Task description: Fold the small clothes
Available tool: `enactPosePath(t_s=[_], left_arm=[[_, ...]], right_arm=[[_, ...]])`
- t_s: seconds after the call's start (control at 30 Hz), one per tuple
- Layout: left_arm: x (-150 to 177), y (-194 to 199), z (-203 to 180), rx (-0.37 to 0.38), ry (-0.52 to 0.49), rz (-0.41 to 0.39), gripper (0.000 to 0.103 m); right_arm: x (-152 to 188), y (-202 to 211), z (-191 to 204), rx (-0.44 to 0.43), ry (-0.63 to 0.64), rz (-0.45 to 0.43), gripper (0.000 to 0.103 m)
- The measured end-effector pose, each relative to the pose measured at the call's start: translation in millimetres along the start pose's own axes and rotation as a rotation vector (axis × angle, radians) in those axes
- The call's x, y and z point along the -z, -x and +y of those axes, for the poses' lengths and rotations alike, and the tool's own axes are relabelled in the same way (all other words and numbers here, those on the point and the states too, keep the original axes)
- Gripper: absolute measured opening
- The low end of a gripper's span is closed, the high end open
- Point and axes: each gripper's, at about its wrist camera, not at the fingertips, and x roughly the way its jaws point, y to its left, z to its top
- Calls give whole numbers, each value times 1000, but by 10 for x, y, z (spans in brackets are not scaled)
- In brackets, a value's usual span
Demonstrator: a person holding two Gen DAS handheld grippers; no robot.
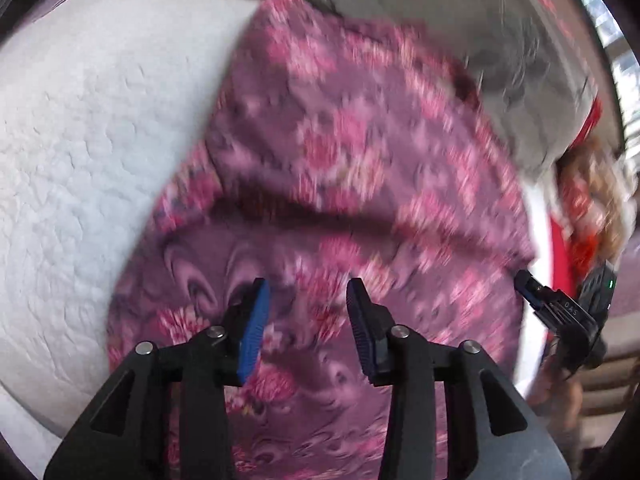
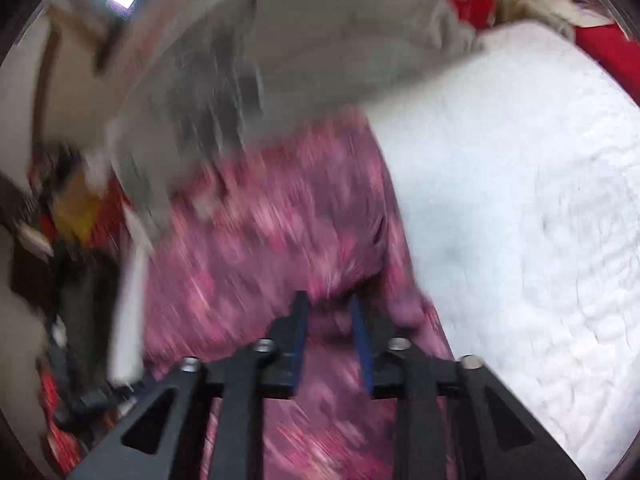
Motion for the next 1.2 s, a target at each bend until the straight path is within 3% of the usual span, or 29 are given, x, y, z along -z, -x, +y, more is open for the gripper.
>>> enactPosePath(t_s=[0.07, 0.13, 0.27, 0.43, 0.6, 0.73, 0.8, 0.9, 1.0, 1.13, 1.2], left_arm=[[57, 44, -97, -27, -31, 0, 38], [126, 89, -121, -13, -45, 48, 38], [367, 152, 4, -28, -40, 154, 38], [824, 258, 244, -41, -28, 230, 38], [1161, 503, 483, -11, 9, 236, 38], [1468, 639, 667, -23, 9, 258, 38], [1615, 652, 743, -24, 22, 280, 38], [1763, 719, 879, -8, 42, 309, 38], [1889, 760, 897, 21, 56, 332, 38], [1999, 773, 859, 40, 48, 367, 48], [2042, 763, 832, 32, 36, 379, 48]], right_arm=[[139, -143, -39, 78, 37, 109, 24], [220, -31, 17, 91, 62, 99, 25], [519, 111, 35, 128, 106, 189, 31], [1005, 402, -146, 102, 71, 244, 35], [1431, 844, -342, 74, 36, 244, 36], [1688, 1175, -562, 79, 15, 218, 61], [1830, 1276, -750, 76, -12, 223, 62], [2058, 1326, -1000, 5, -84, 247, 62], [2282, 1266, -1189, -131, -166, 262, 62], [2398, 1058, -1356, -246, -269, 266, 63], [2418, 943, -1421, -285, -310, 269, 63]])
